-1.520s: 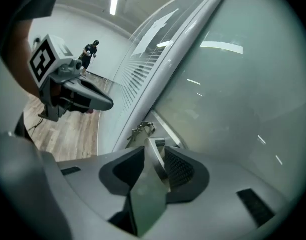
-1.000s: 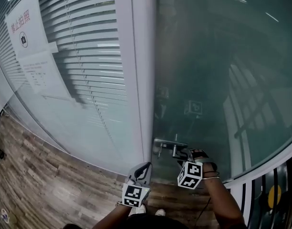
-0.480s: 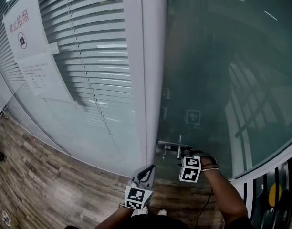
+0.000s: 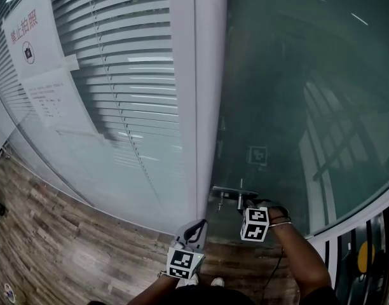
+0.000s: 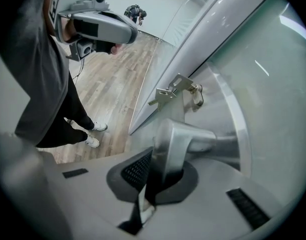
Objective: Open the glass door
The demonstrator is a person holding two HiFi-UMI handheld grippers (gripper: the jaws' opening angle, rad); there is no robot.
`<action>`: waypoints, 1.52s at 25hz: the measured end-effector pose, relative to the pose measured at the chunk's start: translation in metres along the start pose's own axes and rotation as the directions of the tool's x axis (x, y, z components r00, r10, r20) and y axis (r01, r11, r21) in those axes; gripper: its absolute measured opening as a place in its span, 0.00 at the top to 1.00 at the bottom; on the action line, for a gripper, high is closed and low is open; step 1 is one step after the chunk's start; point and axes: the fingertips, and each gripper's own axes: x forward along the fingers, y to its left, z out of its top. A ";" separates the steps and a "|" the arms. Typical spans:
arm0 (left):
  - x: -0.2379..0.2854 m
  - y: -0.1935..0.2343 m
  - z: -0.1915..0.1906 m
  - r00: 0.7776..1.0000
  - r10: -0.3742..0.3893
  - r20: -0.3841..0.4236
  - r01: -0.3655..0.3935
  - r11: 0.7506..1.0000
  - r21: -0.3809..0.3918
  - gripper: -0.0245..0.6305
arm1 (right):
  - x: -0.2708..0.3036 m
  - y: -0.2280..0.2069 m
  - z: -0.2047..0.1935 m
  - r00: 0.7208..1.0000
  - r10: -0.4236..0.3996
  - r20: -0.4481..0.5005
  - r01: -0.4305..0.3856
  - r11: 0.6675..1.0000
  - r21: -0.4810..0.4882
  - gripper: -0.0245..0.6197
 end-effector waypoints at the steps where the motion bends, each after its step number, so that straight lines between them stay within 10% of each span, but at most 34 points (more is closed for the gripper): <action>1: 0.000 0.000 0.000 1.000 0.001 -0.001 -0.001 1.000 0.000 0.96 | 0.000 0.000 0.000 1.000 -0.002 0.004 0.002 1.000 -0.001 0.94; 15: 0.001 -0.011 -0.003 1.000 -0.018 -0.016 0.018 1.000 -0.004 0.96 | 0.003 -0.001 0.015 0.973 -0.022 0.229 0.000 0.995 0.096 0.94; 25: 0.004 -0.019 -0.007 0.999 -0.027 -0.026 0.028 0.999 0.020 0.96 | 0.003 -0.008 0.037 0.849 -0.157 0.504 0.023 0.965 0.261 0.94; 38: 0.025 -0.014 -0.009 0.999 0.017 -0.035 -0.016 1.000 0.006 0.96 | 0.013 -0.018 0.036 0.871 -0.081 0.485 -0.055 0.964 0.259 0.94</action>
